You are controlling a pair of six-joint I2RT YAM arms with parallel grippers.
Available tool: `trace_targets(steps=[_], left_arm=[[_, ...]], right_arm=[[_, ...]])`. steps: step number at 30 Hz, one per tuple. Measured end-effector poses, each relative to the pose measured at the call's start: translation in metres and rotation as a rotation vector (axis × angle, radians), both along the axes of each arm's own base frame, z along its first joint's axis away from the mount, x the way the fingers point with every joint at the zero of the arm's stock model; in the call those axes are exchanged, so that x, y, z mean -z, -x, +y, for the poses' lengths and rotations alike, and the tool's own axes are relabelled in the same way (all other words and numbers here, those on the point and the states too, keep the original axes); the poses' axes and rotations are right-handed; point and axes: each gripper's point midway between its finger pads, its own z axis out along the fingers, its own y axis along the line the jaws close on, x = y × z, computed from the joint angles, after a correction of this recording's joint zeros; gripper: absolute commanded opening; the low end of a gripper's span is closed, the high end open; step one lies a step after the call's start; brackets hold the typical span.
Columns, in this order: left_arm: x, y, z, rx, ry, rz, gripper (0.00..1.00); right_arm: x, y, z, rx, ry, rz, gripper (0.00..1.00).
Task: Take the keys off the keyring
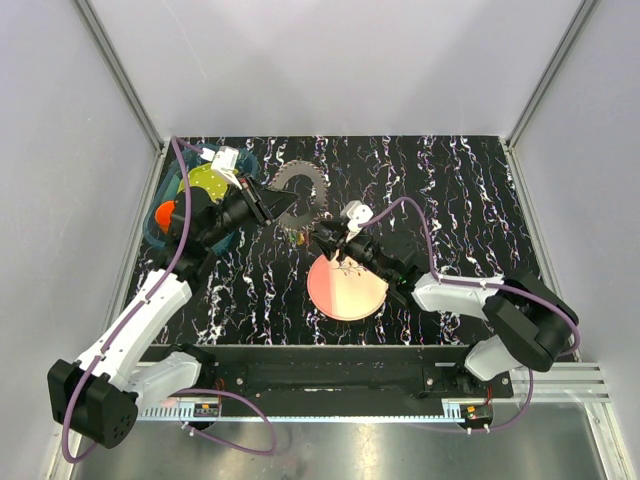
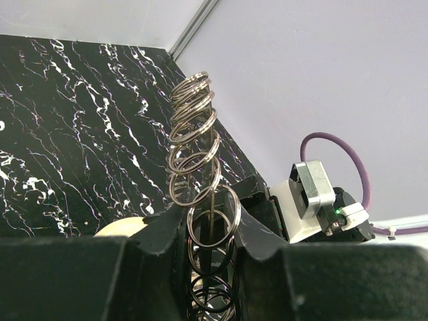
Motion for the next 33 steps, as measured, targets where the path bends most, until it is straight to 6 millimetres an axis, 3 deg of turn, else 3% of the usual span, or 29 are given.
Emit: trace_targets(steps=[16, 22, 29, 33], left_arm=[[-0.001, 0.001, -0.001, 0.009, 0.004, 0.001, 0.00], [-0.001, 0.002, -0.001, 0.010, 0.008, 0.005, 0.00], [-0.001, 0.002, -0.001, 0.010, 0.009, 0.006, 0.00], [-0.001, 0.002, -0.001, 0.010, 0.009, 0.006, 0.00]], right_arm=[[-0.007, 0.004, 0.007, -0.042, -0.063, -0.052, 0.59], [-0.005, 0.003, 0.007, -0.040, -0.061, -0.054, 0.46], [0.005, 0.000, 0.004, -0.012, -0.047, -0.037, 0.45], [0.012, -0.003, 0.002, 0.003, -0.039, -0.023, 0.52]])
